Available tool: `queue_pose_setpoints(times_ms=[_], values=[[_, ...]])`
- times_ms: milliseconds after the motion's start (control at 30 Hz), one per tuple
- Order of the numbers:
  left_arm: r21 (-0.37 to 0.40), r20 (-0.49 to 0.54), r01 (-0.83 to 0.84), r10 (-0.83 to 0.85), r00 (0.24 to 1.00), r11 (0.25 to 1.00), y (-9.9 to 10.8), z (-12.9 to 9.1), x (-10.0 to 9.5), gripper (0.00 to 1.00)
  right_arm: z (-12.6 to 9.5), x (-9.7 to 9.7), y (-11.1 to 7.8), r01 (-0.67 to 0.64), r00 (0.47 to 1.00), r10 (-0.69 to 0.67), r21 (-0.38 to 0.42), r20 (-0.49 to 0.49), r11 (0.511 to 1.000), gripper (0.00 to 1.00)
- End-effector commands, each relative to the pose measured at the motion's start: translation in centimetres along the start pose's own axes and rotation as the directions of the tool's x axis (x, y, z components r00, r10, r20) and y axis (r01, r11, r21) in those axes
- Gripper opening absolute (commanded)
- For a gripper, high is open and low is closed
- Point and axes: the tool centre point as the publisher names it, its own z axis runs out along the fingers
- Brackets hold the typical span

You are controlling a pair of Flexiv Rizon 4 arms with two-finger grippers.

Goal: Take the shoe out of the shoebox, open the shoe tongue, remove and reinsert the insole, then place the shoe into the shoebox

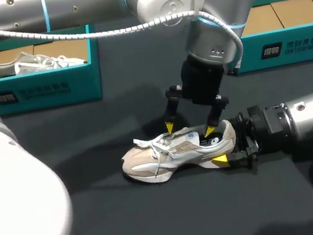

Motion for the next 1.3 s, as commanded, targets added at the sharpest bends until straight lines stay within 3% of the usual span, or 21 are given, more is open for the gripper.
queue_pose_setpoints(times_ms=[33,267,633,1000,1300], values=[[-0.011,0.015,0.015,-0.015,1.000,1.000,-0.2,0.6,0.5,0.91,-0.1,0.1,0.2,-0.001,1.000,0.001,0.004,0.001,1.000,0.00],[-0.037,0.036,0.039,-0.037,0.999,0.999,-0.8,1.7,0.3,0.84,-0.1,0.1,0.2,-0.001,1.000,0.001,0.004,0.001,1.000,0.00],[-0.052,0.077,0.053,-0.049,0.996,0.997,-1.2,3.6,0.9,0.81,-0.1,0.1,0.2,-0.001,1.000,0.001,0.004,0.001,1.000,0.00],[-0.021,0.021,0.054,-0.054,0.998,0.998,-0.6,2.2,-0.2,0.78,-0.1,0.1,0.2,-0.001,1.000,0.001,0.004,0.001,1.000,0.00],[-0.003,0.053,0.047,-0.047,0.998,0.999,-1.8,2.9,2.0,0.78,-0.1,0.1,0.2,-0.001,1.000,0.001,0.004,0.001,1.000,0.00]])
